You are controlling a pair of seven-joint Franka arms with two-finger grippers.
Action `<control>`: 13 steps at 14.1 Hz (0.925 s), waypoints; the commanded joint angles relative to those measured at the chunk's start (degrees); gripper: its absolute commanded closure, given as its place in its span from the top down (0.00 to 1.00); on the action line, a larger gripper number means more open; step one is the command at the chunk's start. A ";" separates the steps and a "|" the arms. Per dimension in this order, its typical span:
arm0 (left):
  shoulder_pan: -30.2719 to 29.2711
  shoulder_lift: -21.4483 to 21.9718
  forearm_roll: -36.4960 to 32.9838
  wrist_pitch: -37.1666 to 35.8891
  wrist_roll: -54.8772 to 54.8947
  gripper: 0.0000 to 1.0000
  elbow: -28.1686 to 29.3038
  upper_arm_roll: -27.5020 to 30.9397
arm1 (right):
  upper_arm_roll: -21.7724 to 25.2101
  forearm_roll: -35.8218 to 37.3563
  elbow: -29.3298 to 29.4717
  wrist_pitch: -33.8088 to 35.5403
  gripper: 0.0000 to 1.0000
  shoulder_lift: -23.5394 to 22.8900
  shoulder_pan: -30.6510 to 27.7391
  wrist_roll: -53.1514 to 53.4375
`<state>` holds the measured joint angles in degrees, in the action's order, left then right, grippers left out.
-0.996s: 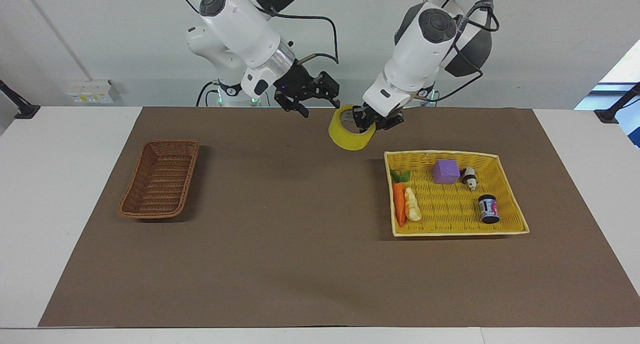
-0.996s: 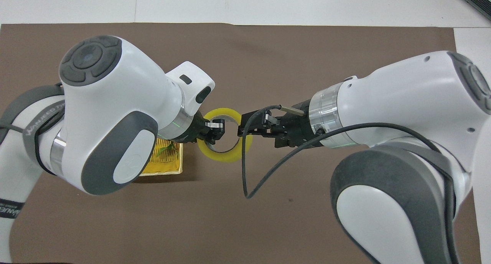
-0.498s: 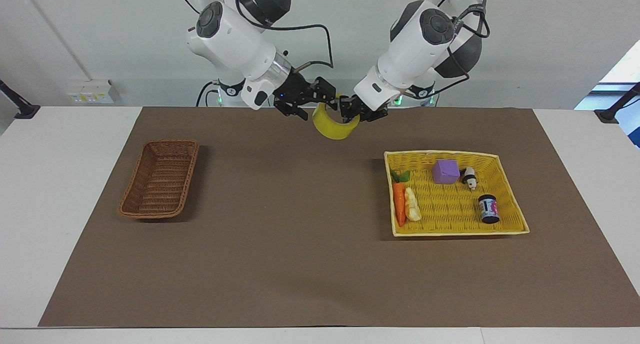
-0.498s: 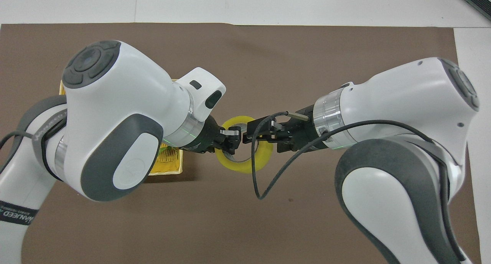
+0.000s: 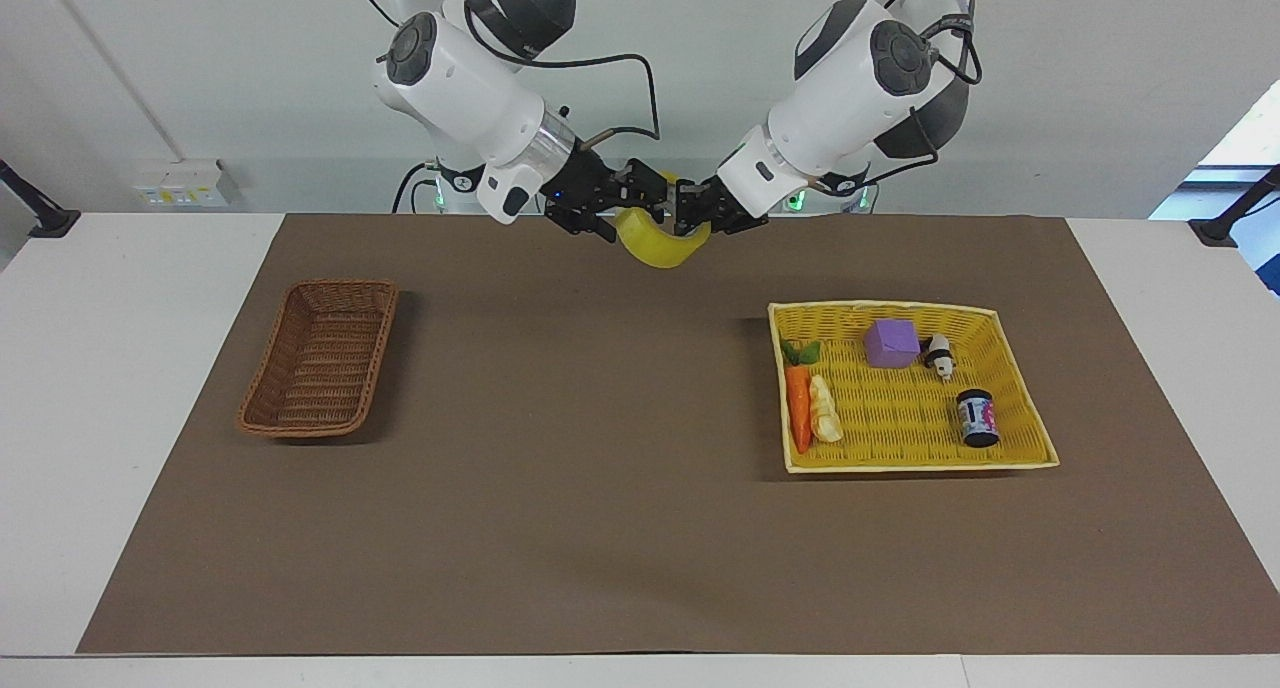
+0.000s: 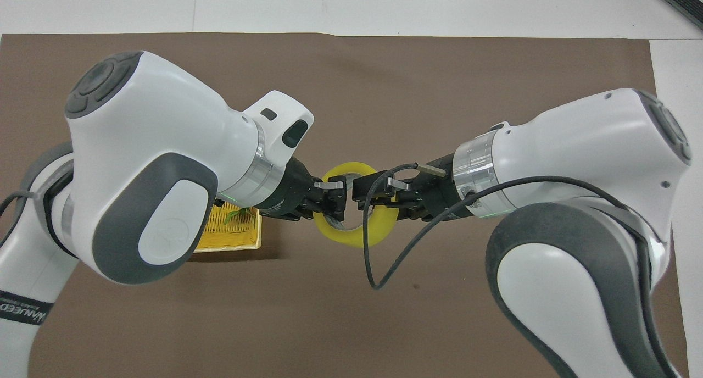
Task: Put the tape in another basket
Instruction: 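Grasp the tape with the right gripper while the left gripper holds it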
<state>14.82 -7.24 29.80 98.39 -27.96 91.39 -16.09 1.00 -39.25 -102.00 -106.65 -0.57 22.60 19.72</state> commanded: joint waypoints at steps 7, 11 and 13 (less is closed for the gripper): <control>-0.49 2.84 1.31 1.37 -2.26 1.00 0.81 0.44 | -0.29 -0.74 -1.53 -0.05 0.00 0.74 -0.72 1.46; -1.46 4.33 1.84 1.37 -2.18 1.00 0.64 1.32 | -0.12 0.31 -1.35 -0.66 0.00 0.39 -1.16 0.41; -3.21 5.56 1.05 0.85 -1.66 1.00 0.29 1.85 | 0.06 1.45 -1.35 -0.75 0.00 0.04 -2.99 -1.61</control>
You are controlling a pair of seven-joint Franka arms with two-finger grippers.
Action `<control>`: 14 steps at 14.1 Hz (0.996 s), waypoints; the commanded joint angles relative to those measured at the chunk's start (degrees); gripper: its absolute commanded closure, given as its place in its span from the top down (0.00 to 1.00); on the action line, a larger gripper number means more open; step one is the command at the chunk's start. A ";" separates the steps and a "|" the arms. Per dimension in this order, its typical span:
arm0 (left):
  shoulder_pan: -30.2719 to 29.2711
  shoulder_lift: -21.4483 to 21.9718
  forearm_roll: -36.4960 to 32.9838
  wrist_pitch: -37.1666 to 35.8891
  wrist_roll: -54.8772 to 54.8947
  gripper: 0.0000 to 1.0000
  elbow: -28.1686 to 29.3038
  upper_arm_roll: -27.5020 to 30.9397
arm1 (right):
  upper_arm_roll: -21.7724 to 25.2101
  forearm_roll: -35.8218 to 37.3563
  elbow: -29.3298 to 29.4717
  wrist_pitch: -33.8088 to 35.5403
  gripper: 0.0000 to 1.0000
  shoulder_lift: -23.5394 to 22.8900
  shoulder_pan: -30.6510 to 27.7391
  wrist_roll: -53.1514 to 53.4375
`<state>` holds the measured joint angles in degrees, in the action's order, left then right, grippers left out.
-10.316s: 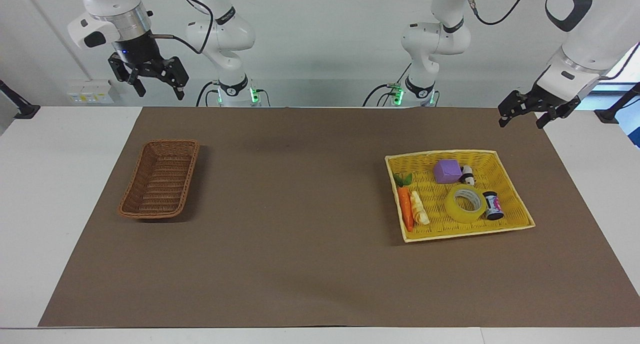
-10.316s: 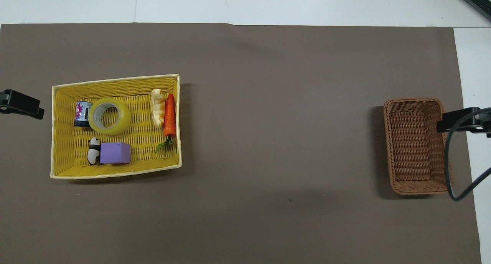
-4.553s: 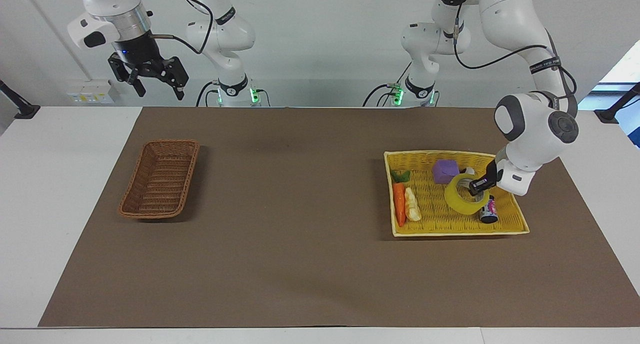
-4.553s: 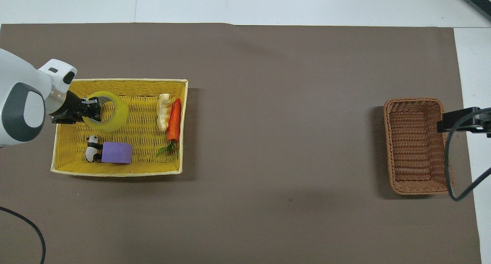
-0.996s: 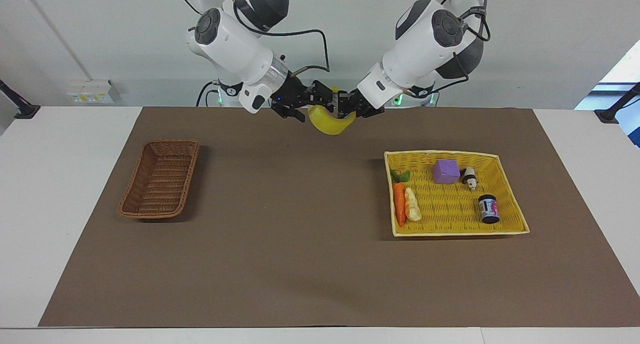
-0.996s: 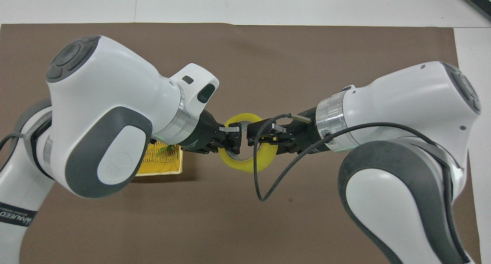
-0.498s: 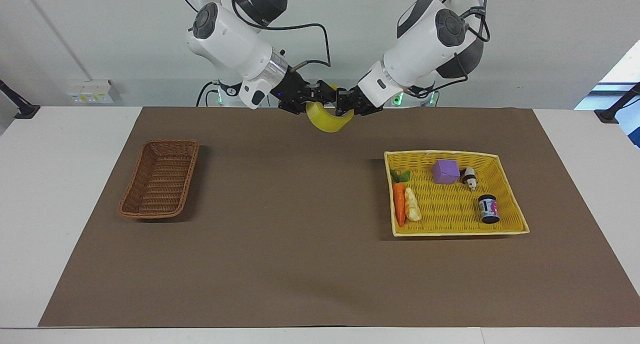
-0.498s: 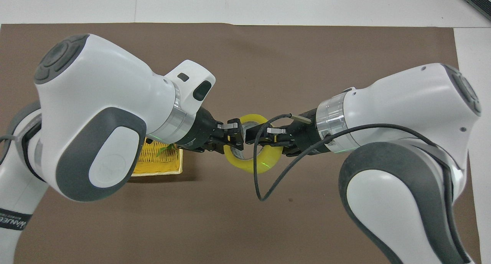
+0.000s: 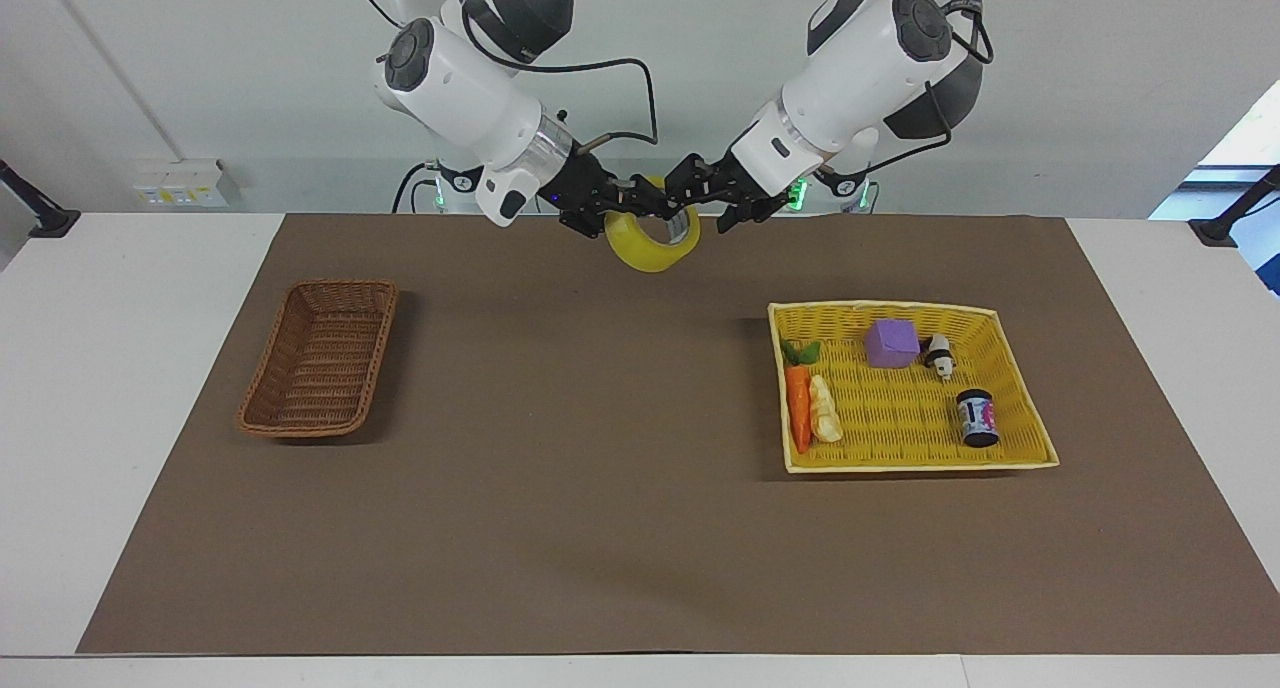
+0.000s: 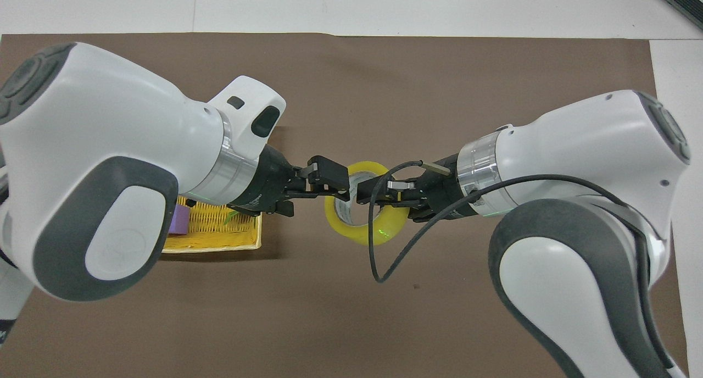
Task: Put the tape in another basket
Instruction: 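Carry the tape to the wicker basket while the left gripper withdraws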
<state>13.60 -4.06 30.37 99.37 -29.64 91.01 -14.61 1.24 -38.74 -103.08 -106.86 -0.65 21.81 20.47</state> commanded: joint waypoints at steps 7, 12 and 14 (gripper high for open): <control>-7.44 2.48 -11.38 -1.20 2.82 1.00 0.22 1.69 | -0.19 13.74 -0.28 -0.63 0.00 -1.98 -18.09 -15.78; -11.05 2.48 -18.57 -3.31 10.64 1.00 0.31 2.65 | -0.19 19.04 -0.46 -0.72 0.00 -6.55 -30.14 -33.71; -13.59 2.48 -19.64 -4.79 15.47 1.00 0.31 3.71 | -0.19 20.71 -0.80 -1.50 0.00 -7.43 -33.31 -38.21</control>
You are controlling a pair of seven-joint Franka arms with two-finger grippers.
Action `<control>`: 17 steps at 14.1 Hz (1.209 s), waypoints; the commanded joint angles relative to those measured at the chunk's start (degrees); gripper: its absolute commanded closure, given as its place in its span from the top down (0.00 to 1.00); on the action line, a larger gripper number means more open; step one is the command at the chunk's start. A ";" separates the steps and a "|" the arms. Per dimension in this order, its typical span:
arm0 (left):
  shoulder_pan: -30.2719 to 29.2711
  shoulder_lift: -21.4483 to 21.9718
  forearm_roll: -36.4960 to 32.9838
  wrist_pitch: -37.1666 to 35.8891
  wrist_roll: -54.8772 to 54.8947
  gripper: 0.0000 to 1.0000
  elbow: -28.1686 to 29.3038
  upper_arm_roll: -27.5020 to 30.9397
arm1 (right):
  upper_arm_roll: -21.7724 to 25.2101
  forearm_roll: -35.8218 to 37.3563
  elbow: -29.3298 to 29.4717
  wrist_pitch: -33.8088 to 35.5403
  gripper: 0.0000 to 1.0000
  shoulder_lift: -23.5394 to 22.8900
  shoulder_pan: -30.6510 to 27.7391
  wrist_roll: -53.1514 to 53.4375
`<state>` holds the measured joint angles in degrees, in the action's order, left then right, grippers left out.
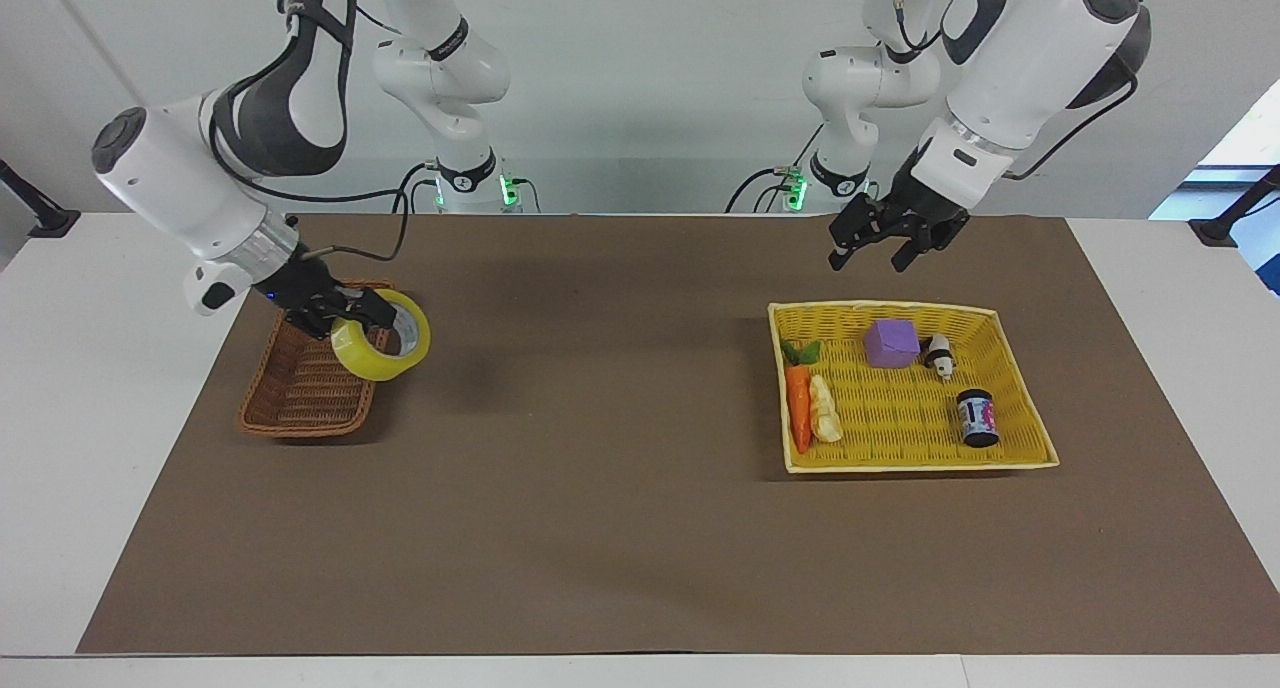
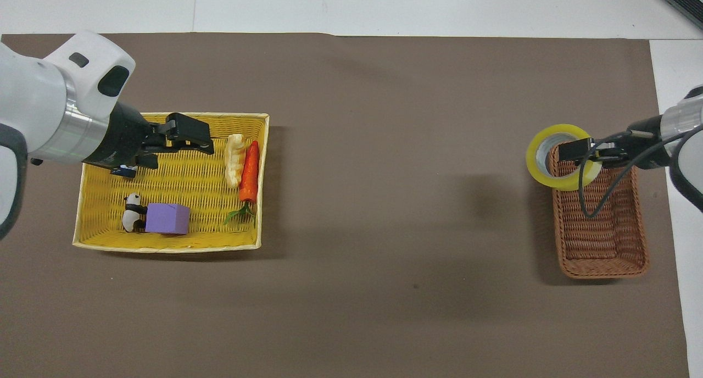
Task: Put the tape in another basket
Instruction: 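Carry the tape to the wicker basket while the left gripper withdraws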
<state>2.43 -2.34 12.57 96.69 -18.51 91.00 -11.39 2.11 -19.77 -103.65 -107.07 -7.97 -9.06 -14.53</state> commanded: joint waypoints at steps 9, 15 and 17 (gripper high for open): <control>-10.60 0.33 -12.47 -10.98 22.37 1.00 -2.22 0.75 | -0.97 4.38 -7.00 -2.88 0.00 -2.05 -8.17 -11.82; -10.60 -1.96 -12.92 -16.10 22.55 1.00 -7.50 1.46 | -1.06 7.99 -7.71 -5.26 0.00 -4.42 -10.81 -17.64; -10.51 -1.44 -12.84 -15.31 24.04 1.00 -6.98 1.46 | -1.06 7.99 -8.06 -5.78 0.00 -4.69 -10.81 -17.46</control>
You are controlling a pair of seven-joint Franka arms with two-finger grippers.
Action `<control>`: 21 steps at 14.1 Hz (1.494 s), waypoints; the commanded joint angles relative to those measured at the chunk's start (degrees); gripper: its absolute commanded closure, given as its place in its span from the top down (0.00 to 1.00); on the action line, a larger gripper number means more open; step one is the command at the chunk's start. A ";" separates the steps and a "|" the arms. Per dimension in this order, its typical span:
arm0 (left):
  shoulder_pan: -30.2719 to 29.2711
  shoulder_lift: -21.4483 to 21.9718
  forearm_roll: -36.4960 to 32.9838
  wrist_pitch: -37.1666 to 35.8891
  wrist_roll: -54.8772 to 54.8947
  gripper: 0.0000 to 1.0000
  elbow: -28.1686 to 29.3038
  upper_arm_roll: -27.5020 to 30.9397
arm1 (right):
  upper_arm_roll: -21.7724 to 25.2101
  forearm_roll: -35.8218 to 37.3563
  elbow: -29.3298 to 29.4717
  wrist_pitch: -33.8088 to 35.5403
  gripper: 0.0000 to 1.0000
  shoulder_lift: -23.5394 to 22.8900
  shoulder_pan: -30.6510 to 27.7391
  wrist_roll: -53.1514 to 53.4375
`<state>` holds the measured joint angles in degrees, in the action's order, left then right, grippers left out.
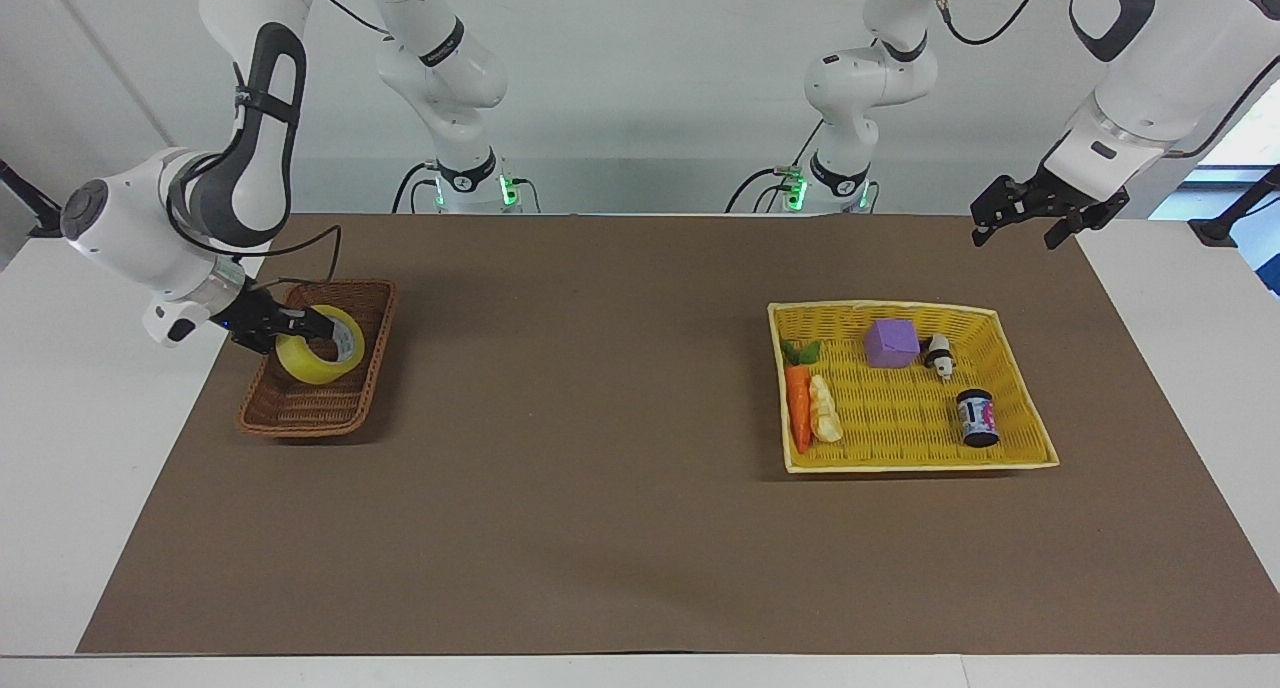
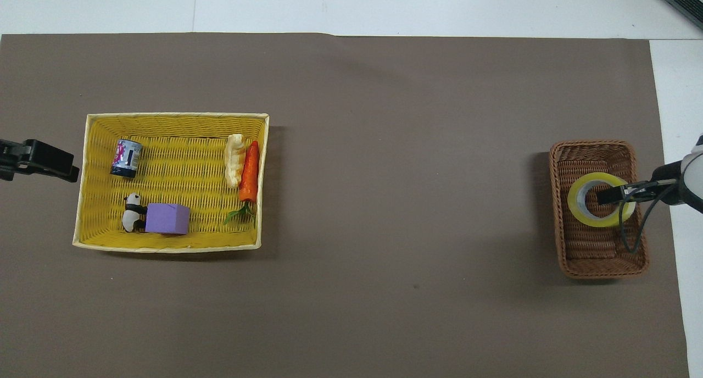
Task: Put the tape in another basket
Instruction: 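Lower the tape into the wicker basket and open the right gripper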
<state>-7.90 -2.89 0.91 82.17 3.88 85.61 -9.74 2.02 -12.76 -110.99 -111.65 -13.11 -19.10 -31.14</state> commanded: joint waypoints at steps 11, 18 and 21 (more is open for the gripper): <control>-0.10 -0.72 -1.00 -0.87 1.13 1.00 -1.32 -0.20 | -1.05 0.19 0.94 -4.36 1.00 -1.21 -0.50 5.11; -0.10 -0.72 -1.00 -0.87 1.13 1.00 -1.32 -0.20 | -1.23 2.82 9.11 -3.48 1.00 2.12 7.06 21.21; -0.10 -0.72 -1.00 -0.87 1.13 1.00 -1.32 -0.20 | -1.41 5.72 12.89 -0.95 1.00 3.88 8.73 21.21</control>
<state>-7.90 -3.03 0.91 82.17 4.30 85.60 -9.81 0.95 -9.39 -100.14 -115.13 -10.56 -10.85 -11.20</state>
